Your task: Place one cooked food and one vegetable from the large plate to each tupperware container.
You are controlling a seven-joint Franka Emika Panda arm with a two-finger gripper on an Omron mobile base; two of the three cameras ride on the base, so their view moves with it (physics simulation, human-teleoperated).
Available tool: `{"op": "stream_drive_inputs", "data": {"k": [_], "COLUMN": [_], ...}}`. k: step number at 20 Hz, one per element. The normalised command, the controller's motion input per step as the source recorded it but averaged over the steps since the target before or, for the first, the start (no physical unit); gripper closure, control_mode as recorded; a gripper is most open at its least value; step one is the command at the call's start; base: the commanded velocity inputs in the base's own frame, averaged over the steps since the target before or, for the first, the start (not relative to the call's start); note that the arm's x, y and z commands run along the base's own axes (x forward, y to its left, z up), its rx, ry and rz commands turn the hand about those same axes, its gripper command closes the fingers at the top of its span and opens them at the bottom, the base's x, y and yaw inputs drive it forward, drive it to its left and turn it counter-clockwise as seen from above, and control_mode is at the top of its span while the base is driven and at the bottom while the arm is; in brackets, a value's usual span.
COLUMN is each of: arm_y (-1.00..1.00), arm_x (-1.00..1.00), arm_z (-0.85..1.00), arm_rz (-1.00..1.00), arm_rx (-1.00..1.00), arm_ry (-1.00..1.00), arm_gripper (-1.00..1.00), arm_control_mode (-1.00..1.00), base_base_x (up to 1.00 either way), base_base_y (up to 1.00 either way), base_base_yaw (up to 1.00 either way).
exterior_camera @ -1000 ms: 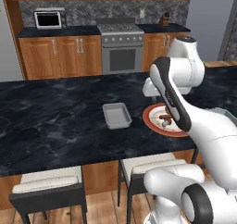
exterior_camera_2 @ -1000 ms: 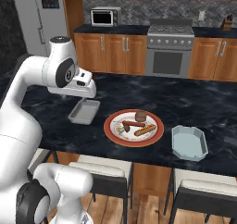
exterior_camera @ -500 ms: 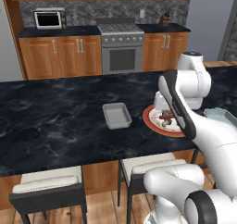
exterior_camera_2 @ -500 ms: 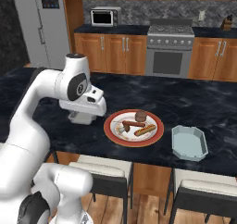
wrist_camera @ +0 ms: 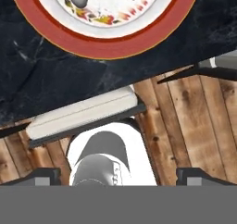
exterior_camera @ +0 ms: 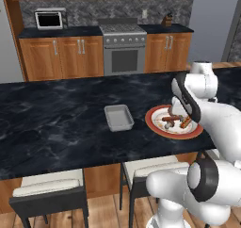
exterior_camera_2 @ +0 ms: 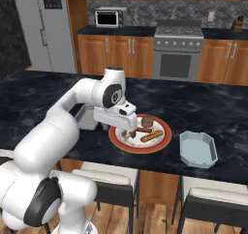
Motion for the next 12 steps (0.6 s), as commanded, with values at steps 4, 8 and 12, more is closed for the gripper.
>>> {"op": "stream_drive_inputs", "data": {"k": [4, 8, 12], "arm_y": [-0.61, -0.41, -0.30], "arm_x": [0.47, 0.43, 0.46], "arm_z": [-0.45, -0.56, -0.52], "arm_rz": [-0.06, -0.04, -0.01], "arm_rx": [0.00, 0.00, 0.01], "arm_ry": [0.12, 0.00, 0.00], "arm_gripper": [-1.00, -1.00, -1.00], "arm_control_mode": [-1.00, -1.00, -1.00], "base_base_x": [0.00, 0.00, 0.00], "base_base_y": [0.00, 0.00, 0.00], "base_base_yaw": [0.00, 0.00, 0.00]}}
